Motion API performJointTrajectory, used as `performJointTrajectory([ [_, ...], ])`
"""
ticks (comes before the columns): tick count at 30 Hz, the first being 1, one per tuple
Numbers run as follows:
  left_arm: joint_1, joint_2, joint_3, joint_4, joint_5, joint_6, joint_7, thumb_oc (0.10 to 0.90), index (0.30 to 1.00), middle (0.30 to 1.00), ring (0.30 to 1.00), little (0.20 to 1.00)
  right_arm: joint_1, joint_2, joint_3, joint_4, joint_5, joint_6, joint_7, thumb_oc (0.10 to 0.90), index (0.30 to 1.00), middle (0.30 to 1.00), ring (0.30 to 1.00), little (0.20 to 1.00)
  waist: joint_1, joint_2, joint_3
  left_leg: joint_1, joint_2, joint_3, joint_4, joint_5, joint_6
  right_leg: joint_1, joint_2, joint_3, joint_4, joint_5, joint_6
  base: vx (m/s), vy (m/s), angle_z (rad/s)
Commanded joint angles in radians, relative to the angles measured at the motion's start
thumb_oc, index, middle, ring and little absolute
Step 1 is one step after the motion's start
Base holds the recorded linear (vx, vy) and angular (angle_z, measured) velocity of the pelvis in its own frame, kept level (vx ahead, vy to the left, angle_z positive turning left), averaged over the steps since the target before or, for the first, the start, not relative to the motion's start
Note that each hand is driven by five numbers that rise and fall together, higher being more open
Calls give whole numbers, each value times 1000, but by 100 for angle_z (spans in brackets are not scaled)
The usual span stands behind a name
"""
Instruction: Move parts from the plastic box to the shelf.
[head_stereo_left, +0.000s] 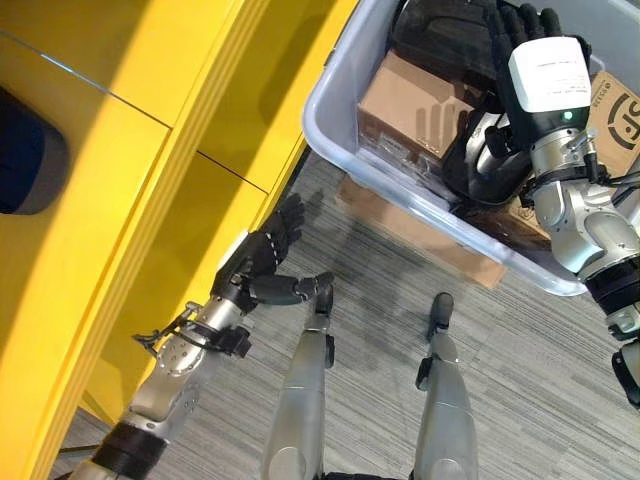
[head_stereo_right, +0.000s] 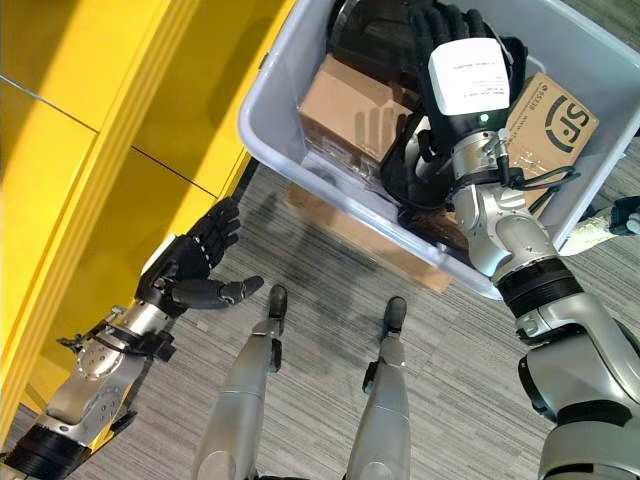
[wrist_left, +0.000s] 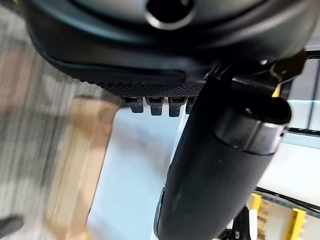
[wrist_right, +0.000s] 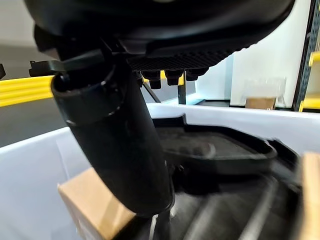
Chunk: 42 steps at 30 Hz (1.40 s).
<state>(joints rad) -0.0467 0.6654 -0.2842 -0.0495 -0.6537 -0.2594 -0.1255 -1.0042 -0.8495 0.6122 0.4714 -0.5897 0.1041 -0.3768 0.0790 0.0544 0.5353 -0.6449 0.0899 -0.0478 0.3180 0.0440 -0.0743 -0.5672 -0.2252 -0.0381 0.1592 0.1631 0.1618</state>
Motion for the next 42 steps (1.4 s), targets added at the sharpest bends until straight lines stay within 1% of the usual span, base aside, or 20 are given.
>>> performJointTrajectory([
  [1, 11, -41, 22, -171, 4, -71, -41, 900, 1000, 1000, 1000, 1000, -103, -89, -23, -100, -36, 32, -32, 900, 1000, 1000, 1000, 1000, -1, 16, -15, 151, 16, 98, -58, -134, 54, 18, -40, -69, 78, -140, -31, 36, -38, -10],
  [5, 17, -55, 19, -183, 5, -57, -45, 900, 1000, 1000, 1000, 1000, -120, -104, -19, -89, -42, 43, -19, 900, 1000, 1000, 1000, 1000, 0, 28, -15, 174, 23, 102, -85, -114, 46, 27, -37, -72, 94, -160, -44, 23, -25, -2],
  [7, 16, -59, 24, -183, -2, -47, -46, 900, 1000, 1000, 1000, 1000, -157, -117, -10, -69, -45, 53, -13, 900, 1000, 1000, 1000, 1000, 4, 37, -15, 186, 28, 101, -104, -99, 38, 22, -33, -72, 117, -177, -55, 39, -79, 2],
  [12, 14, -63, 26, -191, -5, -32, -50, 900, 1000, 1000, 1000, 1000, -220, -131, 7, -42, -53, 79, 6, 900, 1000, 1000, 1000, 1000, 6, 51, -15, 184, 38, 94, -118, -82, 26, -5, -19, -63, 160, -204, -74, 31, -83, 6],
  [16, 18, -70, 23, -191, -2, -45, -48, 900, 1000, 1000, 1000, 1000, -264, -152, 26, -22, -49, 77, 8, 900, 1000, 1000, 1000, 1000, 4, 65, -15, 167, 38, 93, -101, -84, 23, -45, -3, -52, 212, -229, -94, 15, -62, 7],
  [18, 18, -74, 25, -195, -8, -48, -50, 900, 1000, 1000, 1000, 1000, -281, -161, 32, -17, -47, 78, 8, 900, 1000, 1000, 1000, 1000, 5, 73, -15, 137, 34, 89, -62, -96, 25, -79, 2, -44, 267, -255, -106, 8, -67, 8],
  [19, 20, -76, 25, -193, -11, -58, -54, 900, 1000, 1000, 1000, 1000, -295, -170, 35, -14, -38, 80, 13, 900, 1000, 1000, 1000, 1000, 6, 78, -15, 107, 27, 83, -17, -112, 28, -106, 6, -36, 318, -278, -118, 9, -81, 10],
  [21, 21, -77, 26, -197, -18, -60, -59, 900, 1000, 1000, 1000, 1000, -301, -176, 36, -11, -40, 80, 8, 900, 1000, 1000, 1000, 1000, 6, 81, -15, 79, 20, 78, 27, -129, 32, -130, 9, -31, 360, -298, -127, 11, -90, 17],
  [23, 26, -78, 26, -199, -24, -61, -63, 900, 1000, 1000, 1000, 1000, -302, -179, 35, -1, -37, 74, -8, 900, 1000, 1000, 1000, 1000, 7, 82, -15, 27, 10, 66, 108, -163, 40, -170, 15, -16, 433, -330, -141, 31, -95, 16],
  [24, 26, -78, 26, -199, -26, -61, -64, 900, 1000, 1000, 1000, 1000, -302, -179, 33, 0, -38, 73, -8, 900, 1000, 1000, 1000, 1000, 6, 82, -15, 20, 8, 64, 118, -167, 41, -176, 16, -14, 441, -334, -143, 47, -105, 18],
  [25, 30, -81, 27, -204, -21, -54, -75, 900, 1000, 1000, 1000, 1000, -300, -180, 26, 2, -40, 72, 0, 900, 1000, 1000, 1000, 1000, 8, 82, -15, -11, 3, 54, 164, -188, 48, -199, 22, -7, 481, -353, -151, 121, -111, 16],
  [26, 41, -80, 22, -204, -20, -52, -80, 900, 1000, 1000, 1000, 1000, -294, -176, 27, 9, -41, 69, 7, 900, 1000, 1000, 1000, 1000, 9, 83, -15, -3, 3, 46, 191, -222, 45, -190, 27, 4, 511, -389, -149, 130, -129, 14],
  [28, 49, -78, 19, -204, -25, -54, -79, 900, 1000, 1000, 1000, 1000, -290, -175, 34, 20, -35, 61, -1, 900, 1000, 1000, 1000, 1000, 11, 84, -15, -32, 3, 41, 228, -239, 50, -210, 33, 9, 547, -406, -156, 86, -91, 14],
  [33, 62, -69, 27, -206, -19, -68, -75, 900, 1000, 1000, 1000, 1000, -295, -173, 46, 30, -9, 72, 5, 900, 1000, 1000, 1000, 1000, 17, 83, -15, -111, 0, 24, 314, -269, 62, -268, 43, 18, 633, -441, -174, 34, -81, 3],
  [35, 68, -65, 35, -207, -25, -74, -77, 900, 1000, 1000, 1000, 1000, -289, -173, 46, 33, 5, 84, 3, 900, 1000, 1000, 1000, 1000, 19, 83, -15, -142, -2, 17, 350, -280, 66, -290, 43, 21, 659, -450, -181, 29, -72, -2],
  [42, 81, -57, 52, -213, -20, -66, -95, 900, 1000, 1000, 1000, 1000, -262, -162, 28, 67, 19, 87, -15, 900, 1000, 1000, 1000, 1000, 27, 78, -15, -214, -8, 0, 433, -308, 77, -336, 48, 18, 721, -470, -193, 18, -63, 4],
])
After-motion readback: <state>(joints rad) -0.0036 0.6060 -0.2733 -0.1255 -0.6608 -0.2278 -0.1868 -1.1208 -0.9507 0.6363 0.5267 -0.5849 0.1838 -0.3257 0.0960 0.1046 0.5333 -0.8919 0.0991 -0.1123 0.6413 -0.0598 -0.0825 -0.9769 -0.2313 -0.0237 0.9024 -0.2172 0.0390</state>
